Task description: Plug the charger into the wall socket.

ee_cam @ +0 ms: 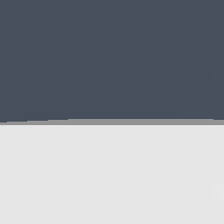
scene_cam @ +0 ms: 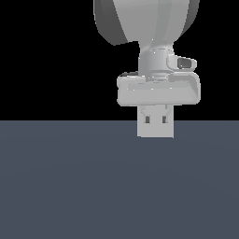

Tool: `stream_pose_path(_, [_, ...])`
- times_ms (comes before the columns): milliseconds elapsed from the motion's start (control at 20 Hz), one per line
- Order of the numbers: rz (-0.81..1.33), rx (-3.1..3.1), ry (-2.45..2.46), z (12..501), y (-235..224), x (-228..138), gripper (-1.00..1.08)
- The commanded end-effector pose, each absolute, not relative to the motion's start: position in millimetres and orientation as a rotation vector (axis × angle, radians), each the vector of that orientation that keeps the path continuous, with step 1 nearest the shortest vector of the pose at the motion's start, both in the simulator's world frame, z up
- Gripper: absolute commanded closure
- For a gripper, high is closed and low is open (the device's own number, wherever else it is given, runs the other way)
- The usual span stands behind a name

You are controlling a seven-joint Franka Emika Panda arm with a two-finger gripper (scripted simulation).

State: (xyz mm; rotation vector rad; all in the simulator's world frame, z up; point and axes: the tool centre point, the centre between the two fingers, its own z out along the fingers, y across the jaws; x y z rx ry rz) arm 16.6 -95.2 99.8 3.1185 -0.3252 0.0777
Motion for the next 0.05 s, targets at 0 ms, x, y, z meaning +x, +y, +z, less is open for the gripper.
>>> stream_pose_path(0, [0.078,3.119,-0.325,100.0,-95.5,18.3,1.08])
